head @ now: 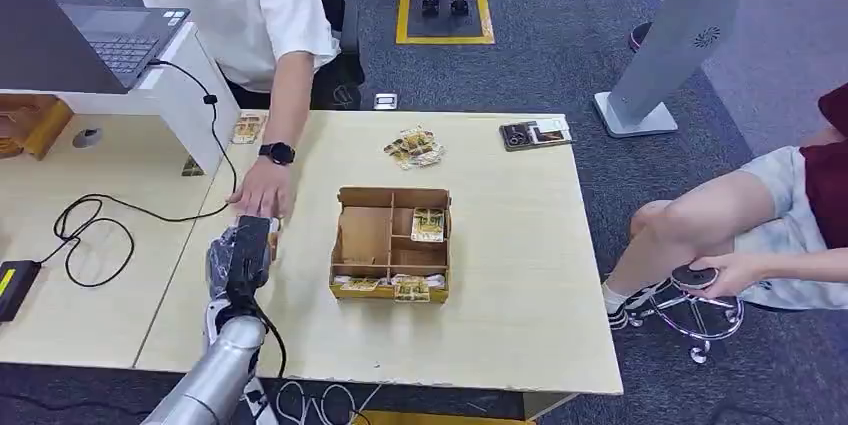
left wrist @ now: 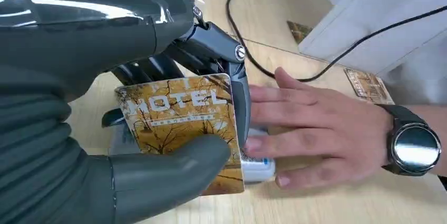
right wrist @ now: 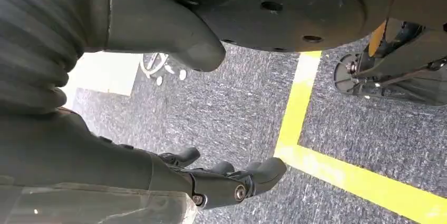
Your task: Pass the card to the sensor for recognition and then transmit it.
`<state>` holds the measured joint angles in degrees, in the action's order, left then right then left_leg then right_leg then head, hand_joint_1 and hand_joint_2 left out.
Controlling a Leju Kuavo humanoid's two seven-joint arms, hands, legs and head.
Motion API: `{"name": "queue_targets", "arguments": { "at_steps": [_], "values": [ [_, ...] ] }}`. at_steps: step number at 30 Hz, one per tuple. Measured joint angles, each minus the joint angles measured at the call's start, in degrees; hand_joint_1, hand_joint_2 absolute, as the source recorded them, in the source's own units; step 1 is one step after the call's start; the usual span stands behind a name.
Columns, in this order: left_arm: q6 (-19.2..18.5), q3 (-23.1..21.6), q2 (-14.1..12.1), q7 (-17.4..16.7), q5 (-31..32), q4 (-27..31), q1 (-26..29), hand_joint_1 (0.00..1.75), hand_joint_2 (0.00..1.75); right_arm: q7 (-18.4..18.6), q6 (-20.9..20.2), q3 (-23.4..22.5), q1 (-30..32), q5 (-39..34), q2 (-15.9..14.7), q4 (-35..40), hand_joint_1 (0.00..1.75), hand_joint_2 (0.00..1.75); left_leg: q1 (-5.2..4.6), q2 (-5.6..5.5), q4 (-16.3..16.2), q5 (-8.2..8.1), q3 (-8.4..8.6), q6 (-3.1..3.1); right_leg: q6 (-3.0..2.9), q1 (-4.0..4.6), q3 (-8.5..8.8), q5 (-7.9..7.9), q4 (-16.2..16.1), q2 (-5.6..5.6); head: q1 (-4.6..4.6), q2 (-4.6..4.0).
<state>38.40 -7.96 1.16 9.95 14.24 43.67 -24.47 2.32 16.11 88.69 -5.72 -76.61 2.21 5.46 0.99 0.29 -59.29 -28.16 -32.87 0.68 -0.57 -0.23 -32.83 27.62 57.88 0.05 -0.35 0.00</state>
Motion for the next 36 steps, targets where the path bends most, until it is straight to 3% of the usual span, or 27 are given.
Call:
{"name": "queue_targets", "arguments": {
  "at_steps": [19,23,27,31,36],
  "values": [
    [0.0,3.4,-0.9,-3.9,8.8,-8.0,-5.0,1.75,1.75,-0.3,-0.2,0.0,0.0,1.1,0.0,0.0,0.0,1.75,0.01,0.02,0.0,0.02,0.03,0.01,-0.01,0.01,0.01,-0.01,0.1,0.03,0.0,0.0],
    [0.0,6.9,-1.1,-5.2,17.4,-8.3,-5.1,1.75,1.75,-0.3,-0.3,0.0,-0.1,1.1,-0.1,0.0,0.0,1.75,0.01,0.02,0.0,0.02,0.02,0.01,-0.01,0.0,0.01,-0.01,0.1,0.03,0.0,0.0],
    [0.0,10.0,-1.1,-5.5,20.9,-8.4,-5.1,1.75,1.75,-0.3,-0.3,0.0,-0.1,1.1,-0.1,0.0,0.0,1.75,0.0,0.02,0.0,0.02,0.01,0.01,-0.01,0.0,0.01,-0.01,0.0,0.02,0.0,0.0],
    [0.0,16.2,0.0,-5.2,34.2,-7.4,-4.4,1.75,1.75,-0.3,-0.4,0.0,-0.1,1.3,-0.1,0.0,0.0,1.75,0.0,0.02,0.0,0.02,0.01,0.01,-0.01,0.0,0.0,-0.01,0.0,0.03,0.0,0.0],
    [0.1,24.6,2.3,-1.9,46.4,-3.1,-2.9,1.75,1.75,-0.3,-0.5,0.0,-0.1,1.9,-0.1,0.0,0.0,1.75,0.0,0.03,0.0,0.02,0.01,0.01,-0.01,0.0,-0.01,-0.01,0.0,0.04,0.0,0.0]
  ]
}}
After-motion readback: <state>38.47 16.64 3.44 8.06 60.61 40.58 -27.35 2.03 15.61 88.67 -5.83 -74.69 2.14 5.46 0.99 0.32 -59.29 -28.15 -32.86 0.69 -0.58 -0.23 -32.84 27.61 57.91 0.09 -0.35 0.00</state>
